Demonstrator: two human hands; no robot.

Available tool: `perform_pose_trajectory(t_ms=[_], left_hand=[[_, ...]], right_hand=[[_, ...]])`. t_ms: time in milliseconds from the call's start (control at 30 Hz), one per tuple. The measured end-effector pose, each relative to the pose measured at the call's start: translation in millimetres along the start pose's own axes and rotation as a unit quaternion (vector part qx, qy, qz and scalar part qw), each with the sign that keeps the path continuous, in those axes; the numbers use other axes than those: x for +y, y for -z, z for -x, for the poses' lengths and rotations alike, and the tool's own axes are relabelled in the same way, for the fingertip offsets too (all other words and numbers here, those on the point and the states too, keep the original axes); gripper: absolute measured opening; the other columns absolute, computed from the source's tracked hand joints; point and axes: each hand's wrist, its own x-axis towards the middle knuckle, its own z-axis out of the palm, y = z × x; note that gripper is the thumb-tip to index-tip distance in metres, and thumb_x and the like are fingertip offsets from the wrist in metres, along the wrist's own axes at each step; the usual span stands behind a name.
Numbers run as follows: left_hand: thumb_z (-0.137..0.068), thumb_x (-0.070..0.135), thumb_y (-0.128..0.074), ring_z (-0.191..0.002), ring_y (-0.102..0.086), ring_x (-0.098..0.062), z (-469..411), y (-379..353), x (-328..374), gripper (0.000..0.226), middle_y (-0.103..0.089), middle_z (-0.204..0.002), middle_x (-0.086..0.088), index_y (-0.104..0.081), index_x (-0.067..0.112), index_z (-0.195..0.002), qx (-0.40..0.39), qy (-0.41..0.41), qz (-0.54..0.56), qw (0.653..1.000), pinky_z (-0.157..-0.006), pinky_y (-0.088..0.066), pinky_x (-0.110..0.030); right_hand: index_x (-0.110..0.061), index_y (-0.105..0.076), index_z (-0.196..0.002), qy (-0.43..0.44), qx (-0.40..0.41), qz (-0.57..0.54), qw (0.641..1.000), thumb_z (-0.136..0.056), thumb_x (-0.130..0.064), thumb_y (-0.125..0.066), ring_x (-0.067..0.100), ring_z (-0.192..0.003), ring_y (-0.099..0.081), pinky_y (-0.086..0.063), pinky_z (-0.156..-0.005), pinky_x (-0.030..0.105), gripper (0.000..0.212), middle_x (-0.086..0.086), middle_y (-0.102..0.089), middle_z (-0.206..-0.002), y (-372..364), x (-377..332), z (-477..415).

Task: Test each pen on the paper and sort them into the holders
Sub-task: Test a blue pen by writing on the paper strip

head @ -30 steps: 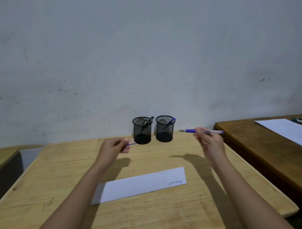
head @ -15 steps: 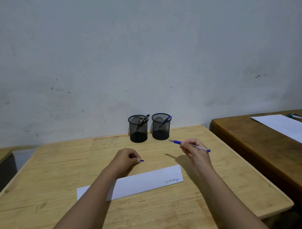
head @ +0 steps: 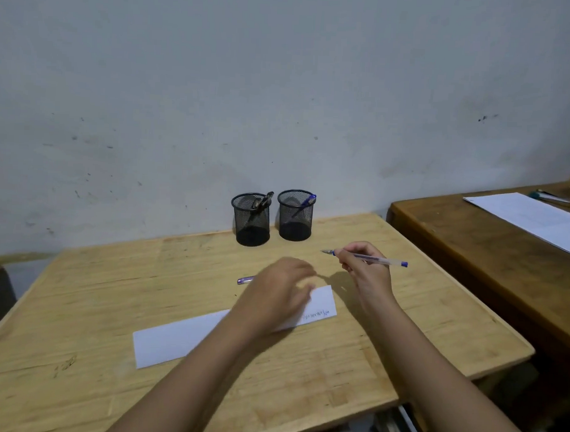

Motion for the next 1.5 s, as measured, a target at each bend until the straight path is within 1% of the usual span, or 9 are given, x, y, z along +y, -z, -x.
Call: perform_pose_trajectory(t_ms=[133,200,300,500,633,900,1167,1367,1500], left_hand=[[-0.086,0.022,-0.054,-0.115,-0.051,-0.011,25,-36,7,0.022,-0.067,-0.113,-0.002,-0.066,0.010,-0.100,-0.040,-0.070,-0.047,0.996,-0.098,-0.041,-0.026],[-0.090,0.025,-0.047,-0.126,-0.047,-0.014,29,-44,2,0.030,-0.063,-0.123,-0.002,-0.064,0.010,-0.109,-0.072,-0.044,-0.050,0.995,-0.103,-0.041,-0.031],[-0.097,0.026,-0.041,-0.138,-0.034,-0.011,32,-46,0,0.038,-0.046,-0.144,0.001,-0.051,0.014,-0.132,-0.108,-0.004,-0.050,0.993,-0.109,-0.028,-0.022],[-0.100,0.036,-0.030,-0.144,-0.014,-0.004,36,-43,0,0.047,-0.021,-0.156,0.008,-0.029,0.022,-0.146,-0.196,0.050,-0.035,0.979,-0.116,-0.009,-0.022],[-0.100,0.043,-0.024,-0.145,-0.002,-0.002,40,-44,-1,0.054,-0.008,-0.158,0.010,-0.014,0.024,-0.149,-0.239,0.051,-0.061,0.968,-0.119,-0.001,-0.025],[-0.099,0.043,-0.023,-0.144,0.001,0.000,41,-45,-2,0.055,-0.003,-0.158,0.011,-0.011,0.024,-0.150,-0.247,0.059,-0.058,0.965,-0.119,0.001,-0.025],[-0.099,0.044,-0.024,-0.145,-0.001,-0.001,39,-46,-5,0.056,-0.006,-0.159,0.009,-0.013,0.024,-0.150,-0.248,0.061,-0.058,0.965,-0.119,-0.001,-0.026],[-0.099,0.043,-0.025,-0.144,-0.001,-0.001,38,-45,-3,0.055,-0.007,-0.158,0.008,-0.012,0.025,-0.150,-0.246,0.059,-0.058,0.966,-0.118,0.000,-0.024],[-0.099,0.042,-0.025,-0.145,-0.002,-0.001,39,-45,-3,0.055,-0.006,-0.159,0.008,-0.014,0.023,-0.150,-0.247,0.060,-0.059,0.965,-0.118,0.000,-0.025]], right_hand=[[-0.005,-0.060,-0.078,-0.031,-0.034,-0.061,0.997,-0.081,0.001,-0.064,0.015,-0.065,-0.060,-0.052,-0.062,0.018,0.008,0.008,-0.064,-0.073,11,3,7],[-0.005,-0.062,-0.077,-0.037,-0.052,-0.039,0.997,-0.079,0.002,-0.065,0.016,-0.070,-0.063,-0.053,-0.064,0.018,0.007,0.008,-0.066,-0.075,15,6,10],[-0.008,-0.063,-0.073,-0.030,-0.063,0.021,0.997,-0.072,0.002,-0.072,0.018,-0.077,-0.064,-0.052,-0.070,0.023,0.014,0.008,-0.066,-0.077,19,12,12],[-0.009,-0.052,-0.064,-0.038,-0.091,0.047,0.994,-0.075,0.010,-0.063,0.014,-0.052,-0.049,-0.041,-0.045,0.017,0.024,0.010,-0.058,-0.063,17,13,12],[-0.010,-0.047,-0.064,-0.042,-0.101,0.051,0.993,-0.073,0.007,-0.069,0.015,-0.046,-0.049,-0.043,-0.046,0.019,0.029,0.011,-0.056,-0.057,12,19,11],[-0.015,-0.028,-0.048,-0.008,-0.076,0.134,0.988,-0.055,0.005,-0.059,0.016,-0.041,-0.028,-0.026,-0.040,0.020,0.037,0.002,-0.027,-0.048,9,28,11],[-0.014,-0.029,-0.047,0.034,-0.122,0.215,0.968,-0.049,-0.006,-0.058,0.016,-0.045,-0.030,-0.030,-0.048,0.025,0.029,-0.008,-0.029,-0.040,5,36,7],[-0.014,-0.032,-0.049,0.043,-0.142,0.236,0.960,-0.059,0.004,-0.062,0.011,-0.045,-0.032,-0.032,-0.048,0.023,0.036,-0.012,-0.031,-0.040,6,37,6],[-0.012,-0.031,-0.050,0.051,-0.136,0.234,0.961,-0.056,-0.001,-0.060,0.016,-0.050,-0.031,-0.030,-0.049,0.024,0.032,-0.001,-0.031,-0.046,7,35,7]])
